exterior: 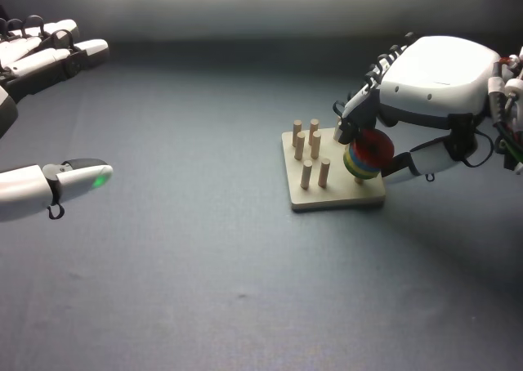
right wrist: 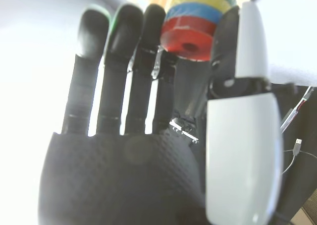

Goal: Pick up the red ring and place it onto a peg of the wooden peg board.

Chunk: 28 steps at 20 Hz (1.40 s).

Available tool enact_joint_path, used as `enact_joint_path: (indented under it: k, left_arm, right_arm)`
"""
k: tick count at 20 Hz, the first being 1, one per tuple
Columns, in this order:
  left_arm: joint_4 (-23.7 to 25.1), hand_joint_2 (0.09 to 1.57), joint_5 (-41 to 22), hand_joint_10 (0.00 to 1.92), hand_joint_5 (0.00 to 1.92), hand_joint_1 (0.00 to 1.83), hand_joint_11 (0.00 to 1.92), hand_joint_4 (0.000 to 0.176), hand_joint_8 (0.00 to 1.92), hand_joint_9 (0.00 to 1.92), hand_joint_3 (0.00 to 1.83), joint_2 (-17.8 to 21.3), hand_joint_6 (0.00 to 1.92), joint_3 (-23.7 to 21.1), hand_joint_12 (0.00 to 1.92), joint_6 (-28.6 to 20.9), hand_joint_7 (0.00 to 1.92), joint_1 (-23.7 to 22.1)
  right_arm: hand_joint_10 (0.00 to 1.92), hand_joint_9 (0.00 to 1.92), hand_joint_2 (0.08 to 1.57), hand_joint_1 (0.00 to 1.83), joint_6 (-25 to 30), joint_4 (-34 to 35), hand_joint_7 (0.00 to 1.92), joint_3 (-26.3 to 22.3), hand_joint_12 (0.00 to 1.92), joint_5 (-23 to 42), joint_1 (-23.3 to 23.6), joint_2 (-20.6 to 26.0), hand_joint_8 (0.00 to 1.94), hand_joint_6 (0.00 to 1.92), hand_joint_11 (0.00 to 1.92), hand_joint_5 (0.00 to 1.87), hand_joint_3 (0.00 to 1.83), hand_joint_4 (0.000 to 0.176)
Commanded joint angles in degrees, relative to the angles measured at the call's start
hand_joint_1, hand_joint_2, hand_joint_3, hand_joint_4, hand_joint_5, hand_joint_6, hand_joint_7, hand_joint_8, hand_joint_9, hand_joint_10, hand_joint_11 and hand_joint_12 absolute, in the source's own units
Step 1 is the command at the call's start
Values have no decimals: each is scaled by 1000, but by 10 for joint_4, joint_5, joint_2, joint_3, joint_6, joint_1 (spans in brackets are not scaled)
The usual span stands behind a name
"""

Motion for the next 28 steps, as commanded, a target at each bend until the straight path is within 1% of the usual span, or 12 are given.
enact_joint_path:
  k: [1, 2, 4, 6, 11, 13, 14, 21, 25, 26, 27, 28]
  left_arm:
    - [-1, 1062, -76, 1, 310, 747, 0, 60, 1, 96, 0, -1, 0, 2, 318, -5, 122, -4]
    - [-1, 1057, -77, 3, 314, 730, 0, 63, 2, 107, 0, -1, 1, 2, 342, -5, 133, -4]
    - [-1, 1058, -77, 1, 315, 735, 0, 54, 0, 110, 0, -2, 0, 2, 374, -5, 134, -4]
    - [-2, 1053, -79, 0, 319, 751, 0, 40, 1, 109, 0, -2, 1, 1, 360, -5, 128, -4]
    - [-3, 1055, -94, 0, 321, 754, 0, 41, 2, 108, 0, -1, 2, -5, 357, -6, 135, -2]
    - [-3, 1050, -110, 1, 319, 761, 0, 50, 1, 100, 0, 3, 0, -10, 310, -7, 135, 2]
    - [-3, 1035, -122, 4, 320, 741, 0, 74, 2, 113, 0, 4, 0, -13, 345, -9, 143, 4]
    - [11, 997, -215, 0, 153, 852, 32, 132, 7, 0, 0, 13, 1, -37, 15, -23, 21, 12]
    - [19, 1079, -247, 21, 158, 401, 78, 32, 12, 295, 3, 4, 5, -42, 773, -48, 234, 17]
    - [22, 1105, -247, 8, 210, 480, 31, 44, 2, 324, 2, 2, 2, -42, 917, -49, 214, 17]
    - [25, 1162, -247, 2, 252, 359, 5, 108, 0, 238, 16, 4, 8, -41, 806, -53, 175, 17]
    - [33, 1310, -248, 0, 95, 71, 0, 162, 0, 47, 36, 10, 1, -42, 160, -60, 34, 5]
  right_arm:
    - [1195, 840, 1091, 1242, 0, 12, 1005, 0, 1544, 48, 6, 1, 1089, 788, 645, 1060, 3, 0]
    - [1149, 808, 1117, 1236, 0, 8, 986, -2, 1530, 49, 6, 0, 1143, 880, 657, 964, 4, 0]
    - [717, 653, 961, 1116, 1, 5, 648, -9, 1270, 56, 6, 1, 322, 105, 556, 685, 0, 0]
    - [234, 550, 925, 1015, 3, 11, 493, -21, 1070, 65, 6, 5, 9, 3, 304, 492, 0, 15]
    - [42, 515, 940, 1037, 3, 58, 436, -54, 1070, 129, -13, 60, 1, 0, 147, 347, 0, 31]
    - [17, 526, 935, 769, 3, 112, 444, -81, 955, 201, -50, 104, 1, 1, 178, 347, 0, 18]
    - [3, 449, 922, 744, 3, 151, 394, -99, 984, 258, -83, 132, 0, 0, 59, 290, 0, 43]
    - [29, 574, 1019, 889, -9, 352, 502, -185, 854, 587, -303, 193, 13, 4, 182, 348, 14, 0]
    - [41, 819, 1200, 727, -12, 401, 702, -206, 1135, 705, -366, 186, 2, 13, 357, 517, 2, 0]
    - [7, 573, 1225, 763, -22, 400, 537, -213, 1083, 705, -367, 189, 0, 2, 71, 489, 6, 27]
    - [1, 432, 1283, 575, -30, 397, 387, -215, 912, 705, -365, 193, 1, 0, 13, 424, 16, 32]
    - [0, 269, 1301, 473, -36, 390, 228, -219, 676, 705, -349, 198, 0, 0, 2, 324, 11, 0]
